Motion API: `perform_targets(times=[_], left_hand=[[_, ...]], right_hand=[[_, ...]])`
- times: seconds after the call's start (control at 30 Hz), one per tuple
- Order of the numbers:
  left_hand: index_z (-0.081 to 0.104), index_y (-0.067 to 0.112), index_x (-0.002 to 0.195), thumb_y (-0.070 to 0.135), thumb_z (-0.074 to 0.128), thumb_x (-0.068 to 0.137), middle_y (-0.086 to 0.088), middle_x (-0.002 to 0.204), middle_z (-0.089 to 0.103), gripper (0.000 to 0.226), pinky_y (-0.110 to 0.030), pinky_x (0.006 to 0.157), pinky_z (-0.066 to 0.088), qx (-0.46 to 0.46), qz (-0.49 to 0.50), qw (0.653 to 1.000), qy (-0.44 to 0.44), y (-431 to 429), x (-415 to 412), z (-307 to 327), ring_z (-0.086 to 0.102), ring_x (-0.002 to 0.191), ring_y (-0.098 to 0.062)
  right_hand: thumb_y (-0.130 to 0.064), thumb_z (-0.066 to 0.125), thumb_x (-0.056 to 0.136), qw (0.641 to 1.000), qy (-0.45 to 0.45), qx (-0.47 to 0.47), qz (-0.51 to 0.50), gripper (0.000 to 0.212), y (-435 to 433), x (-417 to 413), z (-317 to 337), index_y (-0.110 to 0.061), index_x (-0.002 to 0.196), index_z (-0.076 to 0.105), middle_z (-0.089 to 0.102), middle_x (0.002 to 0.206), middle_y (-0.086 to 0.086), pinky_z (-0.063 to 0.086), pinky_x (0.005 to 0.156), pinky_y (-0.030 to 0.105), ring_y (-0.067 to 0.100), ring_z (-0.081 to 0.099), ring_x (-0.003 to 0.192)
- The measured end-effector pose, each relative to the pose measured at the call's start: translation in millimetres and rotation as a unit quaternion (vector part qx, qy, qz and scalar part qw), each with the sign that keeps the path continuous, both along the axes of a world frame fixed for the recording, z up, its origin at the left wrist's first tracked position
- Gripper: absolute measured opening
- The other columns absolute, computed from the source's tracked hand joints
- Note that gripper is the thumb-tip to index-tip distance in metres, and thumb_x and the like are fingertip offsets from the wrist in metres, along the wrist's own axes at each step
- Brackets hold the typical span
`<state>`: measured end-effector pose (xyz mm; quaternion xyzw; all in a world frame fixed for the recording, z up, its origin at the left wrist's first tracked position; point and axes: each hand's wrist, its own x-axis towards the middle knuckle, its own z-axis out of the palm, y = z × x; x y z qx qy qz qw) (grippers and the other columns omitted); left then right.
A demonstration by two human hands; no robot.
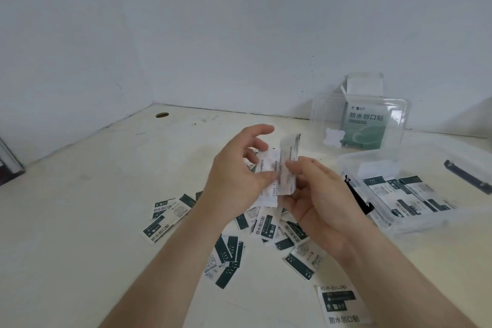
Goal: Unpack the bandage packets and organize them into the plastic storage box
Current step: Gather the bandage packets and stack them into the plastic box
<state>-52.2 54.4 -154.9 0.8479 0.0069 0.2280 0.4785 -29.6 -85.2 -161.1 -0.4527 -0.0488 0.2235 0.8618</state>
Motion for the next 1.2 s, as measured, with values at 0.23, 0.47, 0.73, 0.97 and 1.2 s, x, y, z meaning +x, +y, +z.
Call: perform_targets(times=[0.23, 0.47, 0.73, 0.97, 1.2], left_hand=[[0.071, 0.021, 0.101, 0.012, 0.076, 0.081, -0.003, 0.088, 0.076, 0.022, -0.045, 0.075, 0.06, -0.133, -0.004, 0.991, 0.033, 6, -4, 7, 0.072, 0.08, -0.025], [0.072, 0.006, 0.091, 0.014, 0.071, 0.084, -0.016, 0.089, 0.075, 0.011, -0.022, 0.05, 0.048, -0.311, -0.051, 0.949, 0.028, 8, -3, 7, 0.056, 0.061, -0.018], [0.057, 0.03, 0.121, 0.002, 0.072, 0.083, -0.014, 0.103, 0.071, 0.05, -0.035, 0.06, 0.057, -0.25, -0.089, 0.962, 0.059, -2, -2, 0, 0.068, 0.08, -0.021], [0.057, 0.017, 0.126, 0.019, 0.063, 0.087, -0.018, 0.12, 0.066, 0.04, -0.057, 0.106, 0.039, -0.351, -0.256, 0.897, 0.074, 1, -8, 8, 0.058, 0.113, -0.033], [0.071, 0.023, 0.111, 0.025, 0.075, 0.077, -0.016, 0.097, 0.072, 0.034, -0.03, 0.078, 0.055, -0.339, -0.254, 0.906, 0.006, 9, -12, 15, 0.068, 0.088, -0.025]], right_hand=[[0.002, 0.04, 0.095, 1.0, 0.009, -0.024, -0.009, 0.026, 2, -1, 1, 0.002, 0.114, 0.057, 0.075, 0.095, 0.017, 0.061, 0.068, 0.035, 0.024, 0.073, 0.081], [-0.001, 0.037, 0.099, 0.995, -0.072, -0.065, 0.026, 0.03, 4, -7, 1, -0.01, 0.114, 0.061, 0.074, 0.094, 0.019, 0.059, 0.065, 0.034, 0.028, 0.073, 0.078], [-0.011, 0.034, 0.103, 0.994, -0.061, -0.059, 0.074, 0.031, 3, -11, 6, -0.004, 0.108, 0.064, 0.069, 0.079, 0.021, 0.056, 0.05, 0.03, 0.029, 0.062, 0.062], [-0.028, 0.046, 0.096, 0.968, 0.054, 0.096, 0.226, 0.026, -3, -4, 9, -0.008, 0.1, 0.063, 0.054, 0.066, 0.007, 0.023, 0.03, 0.012, 0.005, 0.037, 0.033], [-0.027, 0.05, 0.091, 0.948, 0.083, 0.125, 0.281, 0.025, -7, -5, 11, -0.012, 0.088, 0.069, 0.054, 0.064, 0.006, 0.02, 0.027, 0.009, 0.003, 0.037, 0.029]])
